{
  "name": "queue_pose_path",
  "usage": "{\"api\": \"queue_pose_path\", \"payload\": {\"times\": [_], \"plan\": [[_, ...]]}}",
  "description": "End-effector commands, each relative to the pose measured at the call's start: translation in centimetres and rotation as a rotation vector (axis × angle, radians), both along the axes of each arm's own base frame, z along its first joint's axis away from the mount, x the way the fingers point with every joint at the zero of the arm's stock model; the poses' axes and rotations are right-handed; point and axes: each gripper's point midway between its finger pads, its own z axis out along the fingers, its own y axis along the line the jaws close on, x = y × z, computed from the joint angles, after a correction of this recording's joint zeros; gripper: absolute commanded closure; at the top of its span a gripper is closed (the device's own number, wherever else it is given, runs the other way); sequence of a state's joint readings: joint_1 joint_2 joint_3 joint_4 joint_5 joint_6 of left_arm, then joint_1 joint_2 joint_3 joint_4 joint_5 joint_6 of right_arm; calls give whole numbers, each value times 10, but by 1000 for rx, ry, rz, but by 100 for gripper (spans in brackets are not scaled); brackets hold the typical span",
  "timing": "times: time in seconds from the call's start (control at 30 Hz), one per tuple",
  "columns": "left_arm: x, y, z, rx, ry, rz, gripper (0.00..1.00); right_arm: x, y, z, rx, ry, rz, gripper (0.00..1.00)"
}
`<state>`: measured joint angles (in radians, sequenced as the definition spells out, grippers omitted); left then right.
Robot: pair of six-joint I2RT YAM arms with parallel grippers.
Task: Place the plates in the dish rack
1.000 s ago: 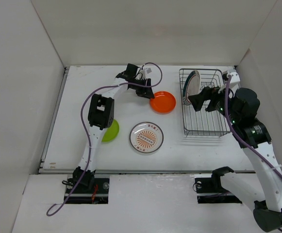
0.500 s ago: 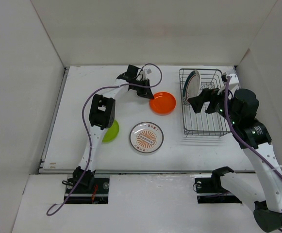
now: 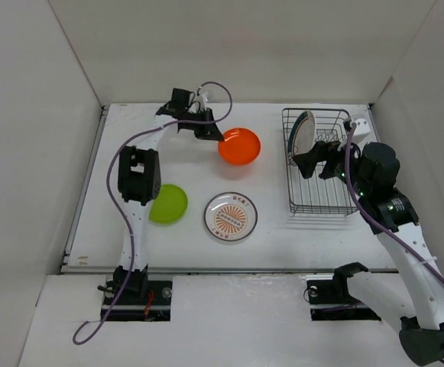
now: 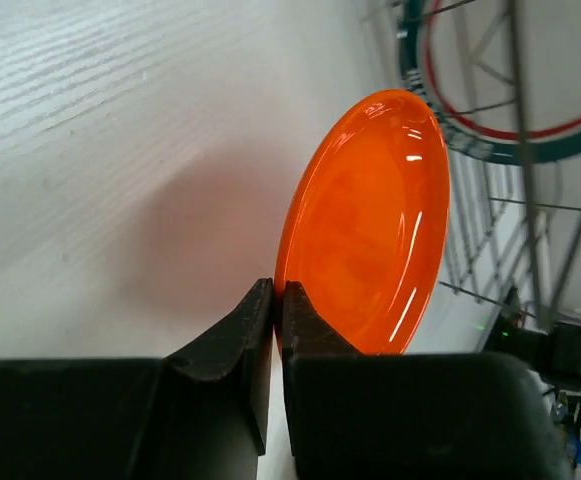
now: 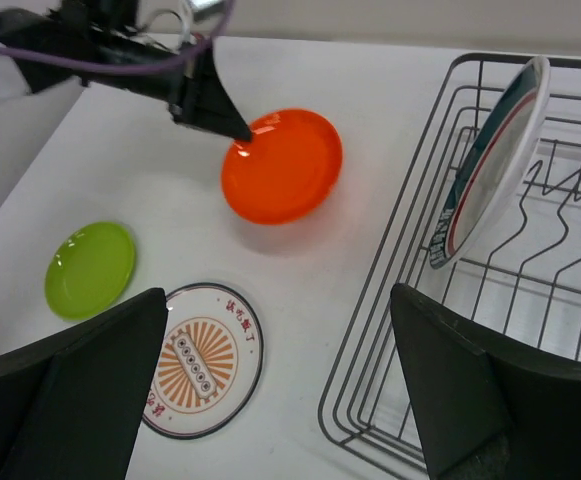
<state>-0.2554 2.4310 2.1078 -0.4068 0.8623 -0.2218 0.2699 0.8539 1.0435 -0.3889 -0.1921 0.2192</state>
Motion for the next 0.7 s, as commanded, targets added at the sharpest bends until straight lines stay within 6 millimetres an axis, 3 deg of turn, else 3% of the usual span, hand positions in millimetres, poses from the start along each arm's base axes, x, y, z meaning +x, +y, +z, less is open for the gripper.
{"api": "queue_pose_path", "payload": {"times": [0.0, 0.03, 0.07, 0.13, 0.17, 0.3, 0.5, 0.53, 0.67], "plan": [[-24, 13, 145, -171, -282, -107, 100, 4, 13, 13, 34, -134, 60, 4], [-29, 20, 147, -182, -284, -116, 100, 9, 15, 14, 53, -174, 59, 4], [-43, 21, 164, -196, -311, -152, 100, 13, 16, 13, 66, -182, 58, 4], [-49, 33, 172, -183, -330, -145, 100, 24, 21, 10, 67, -180, 69, 4], [-58, 34, 189, -187, -364, -147, 100, 36, 25, 11, 65, -174, 69, 4], [-74, 42, 205, -141, -429, -141, 100, 52, 49, 19, 114, -187, 172, 5], [-86, 46, 209, -55, -485, -84, 100, 49, 85, 44, 190, -227, 304, 5], [-90, 43, 219, -41, -527, -74, 100, 52, 89, 40, 198, -212, 319, 5], [-103, 29, 225, -37, -552, -84, 100, 48, 102, 43, 223, -213, 368, 5]]}}
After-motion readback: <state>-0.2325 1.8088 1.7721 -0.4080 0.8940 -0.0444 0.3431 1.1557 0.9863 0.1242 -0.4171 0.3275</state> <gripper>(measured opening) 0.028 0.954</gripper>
